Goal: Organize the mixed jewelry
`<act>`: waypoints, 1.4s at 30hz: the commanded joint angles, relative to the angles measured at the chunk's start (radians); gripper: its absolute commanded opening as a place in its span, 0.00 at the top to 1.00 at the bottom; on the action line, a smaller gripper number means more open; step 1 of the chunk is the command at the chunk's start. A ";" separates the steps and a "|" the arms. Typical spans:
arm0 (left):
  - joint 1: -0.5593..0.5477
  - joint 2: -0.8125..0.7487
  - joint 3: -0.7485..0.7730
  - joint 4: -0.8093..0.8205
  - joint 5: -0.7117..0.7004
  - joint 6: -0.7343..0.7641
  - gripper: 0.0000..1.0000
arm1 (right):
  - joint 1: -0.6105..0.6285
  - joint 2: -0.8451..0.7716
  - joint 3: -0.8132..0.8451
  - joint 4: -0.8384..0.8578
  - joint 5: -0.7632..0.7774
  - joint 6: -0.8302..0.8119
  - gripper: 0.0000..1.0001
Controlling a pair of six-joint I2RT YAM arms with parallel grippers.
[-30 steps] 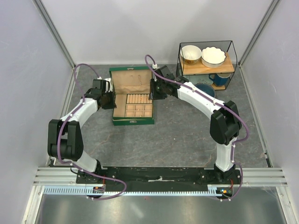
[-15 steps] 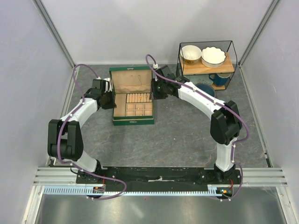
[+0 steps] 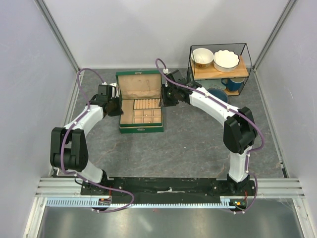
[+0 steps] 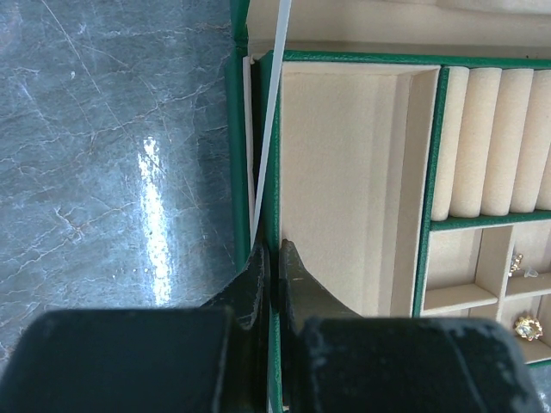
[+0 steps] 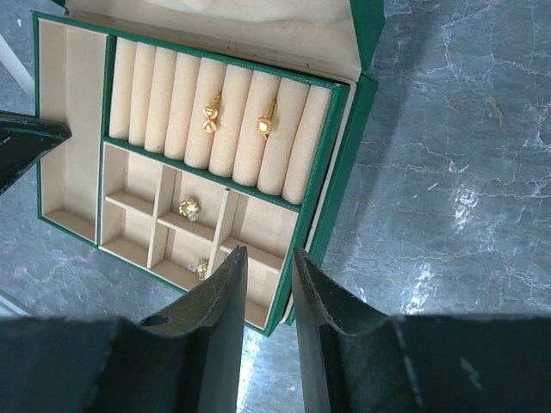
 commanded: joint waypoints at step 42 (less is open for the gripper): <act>-0.005 -0.064 -0.041 0.058 -0.006 0.016 0.87 | -0.013 -0.079 -0.041 0.045 -0.006 -0.007 0.66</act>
